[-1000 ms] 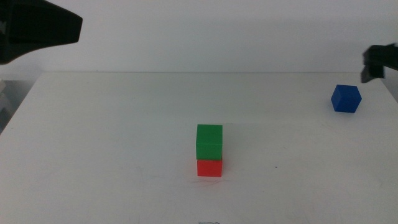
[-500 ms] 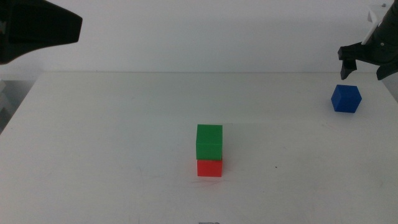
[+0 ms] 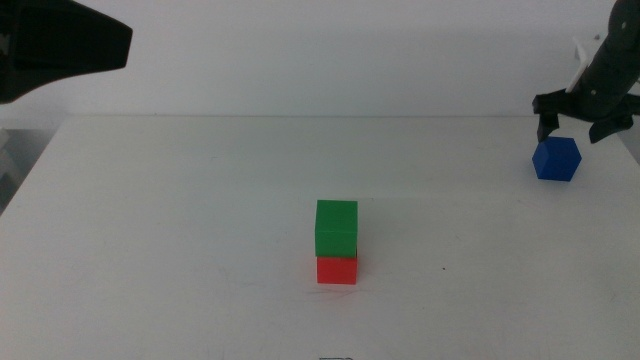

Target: Stack red cubes first, then green, then blue cubes in a specific spot.

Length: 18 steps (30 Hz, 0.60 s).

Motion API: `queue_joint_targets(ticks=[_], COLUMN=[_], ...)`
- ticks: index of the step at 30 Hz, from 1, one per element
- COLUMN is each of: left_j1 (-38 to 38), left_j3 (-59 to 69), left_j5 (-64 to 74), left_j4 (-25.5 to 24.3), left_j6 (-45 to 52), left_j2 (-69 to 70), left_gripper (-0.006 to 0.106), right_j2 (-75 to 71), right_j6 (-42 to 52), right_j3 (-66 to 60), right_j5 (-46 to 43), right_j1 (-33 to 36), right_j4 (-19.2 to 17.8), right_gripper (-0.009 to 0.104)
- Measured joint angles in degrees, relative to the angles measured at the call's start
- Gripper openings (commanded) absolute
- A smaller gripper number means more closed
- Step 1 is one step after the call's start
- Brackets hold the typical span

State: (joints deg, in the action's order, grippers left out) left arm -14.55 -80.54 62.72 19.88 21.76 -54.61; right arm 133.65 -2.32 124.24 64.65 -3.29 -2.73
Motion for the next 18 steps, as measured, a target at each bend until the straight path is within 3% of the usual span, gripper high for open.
queue_joint_targets(ticks=[18], left_j1=[0.0], left_j3=[0.0], left_j5=[0.0], left_j4=[0.0], left_j6=[0.0], left_j2=[0.0], left_gripper=[0.092], right_j2=[3.5], right_j6=[0.1], right_j3=[0.0], right_j5=[-4.3], right_j1=[0.0], right_j4=[0.2], right_gripper=[0.094])
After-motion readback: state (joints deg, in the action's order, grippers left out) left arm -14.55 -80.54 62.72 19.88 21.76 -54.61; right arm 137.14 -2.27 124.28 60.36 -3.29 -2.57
